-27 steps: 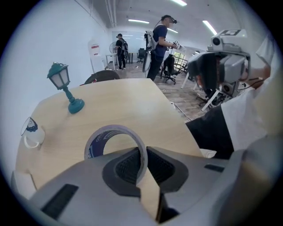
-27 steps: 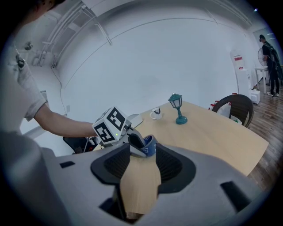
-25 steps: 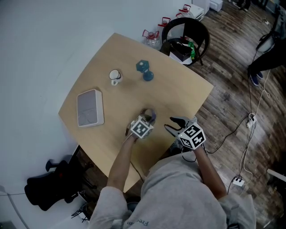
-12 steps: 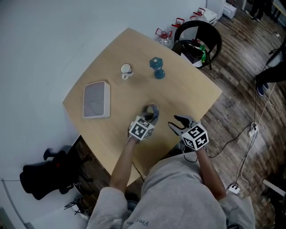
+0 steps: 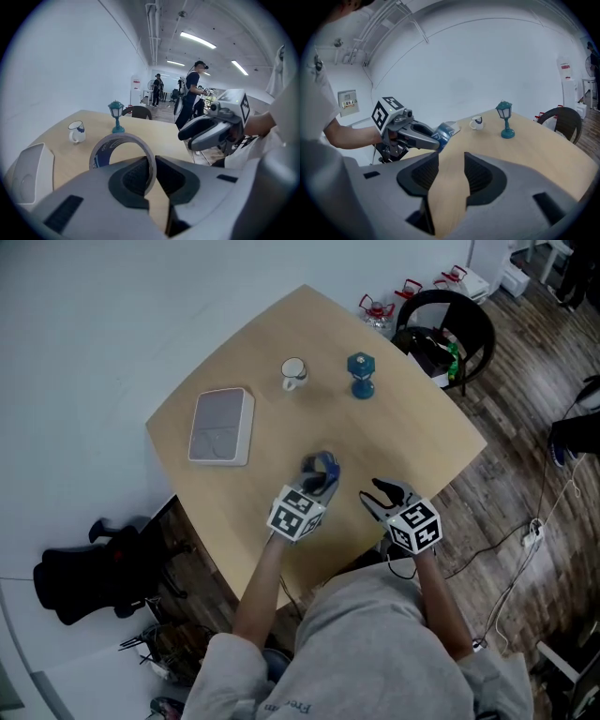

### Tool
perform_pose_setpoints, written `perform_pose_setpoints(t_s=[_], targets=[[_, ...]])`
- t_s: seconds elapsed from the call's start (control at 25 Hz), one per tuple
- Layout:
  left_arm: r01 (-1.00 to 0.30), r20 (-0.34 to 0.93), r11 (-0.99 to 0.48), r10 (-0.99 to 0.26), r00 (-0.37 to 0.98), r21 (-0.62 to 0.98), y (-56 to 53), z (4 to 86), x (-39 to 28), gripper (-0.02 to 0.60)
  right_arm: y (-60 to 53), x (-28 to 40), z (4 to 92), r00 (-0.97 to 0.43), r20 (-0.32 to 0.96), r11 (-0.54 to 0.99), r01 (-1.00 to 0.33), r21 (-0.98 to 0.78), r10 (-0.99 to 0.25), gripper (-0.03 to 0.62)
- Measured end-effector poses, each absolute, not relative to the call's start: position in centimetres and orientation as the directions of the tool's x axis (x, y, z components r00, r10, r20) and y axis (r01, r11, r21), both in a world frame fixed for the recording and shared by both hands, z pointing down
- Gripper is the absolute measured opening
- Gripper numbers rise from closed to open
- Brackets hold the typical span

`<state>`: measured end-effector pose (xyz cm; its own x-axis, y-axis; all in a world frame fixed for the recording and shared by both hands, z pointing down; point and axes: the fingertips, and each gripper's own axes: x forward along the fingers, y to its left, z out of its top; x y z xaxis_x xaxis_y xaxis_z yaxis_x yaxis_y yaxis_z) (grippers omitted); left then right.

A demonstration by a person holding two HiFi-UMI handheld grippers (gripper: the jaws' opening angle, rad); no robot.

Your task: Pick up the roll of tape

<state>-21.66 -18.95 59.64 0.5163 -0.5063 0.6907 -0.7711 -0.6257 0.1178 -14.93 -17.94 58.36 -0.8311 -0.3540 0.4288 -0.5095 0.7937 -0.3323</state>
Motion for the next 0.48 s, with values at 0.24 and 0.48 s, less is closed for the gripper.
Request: perform_pose_setpoints(t_s=[0.24, 0.48], targets=[[-0.826, 0.61, -0.543, -0.606, 0.511, 0.152, -17.7, 57.0, -24.2, 0.038, -17.5, -17.5, 58.2, -0.851, 0.423, 0.819, -0.466, -0.335, -0.31, 0.173], [-0.873, 0.525, -0.457, -0.707, 0.473, 0.172, -16.2, 55.0, -26.0, 0.038, -16.6, -18.9, 58.3, -0.865, 0.417, 0.834, -0.434, -0.341, -0.28, 0.172]])
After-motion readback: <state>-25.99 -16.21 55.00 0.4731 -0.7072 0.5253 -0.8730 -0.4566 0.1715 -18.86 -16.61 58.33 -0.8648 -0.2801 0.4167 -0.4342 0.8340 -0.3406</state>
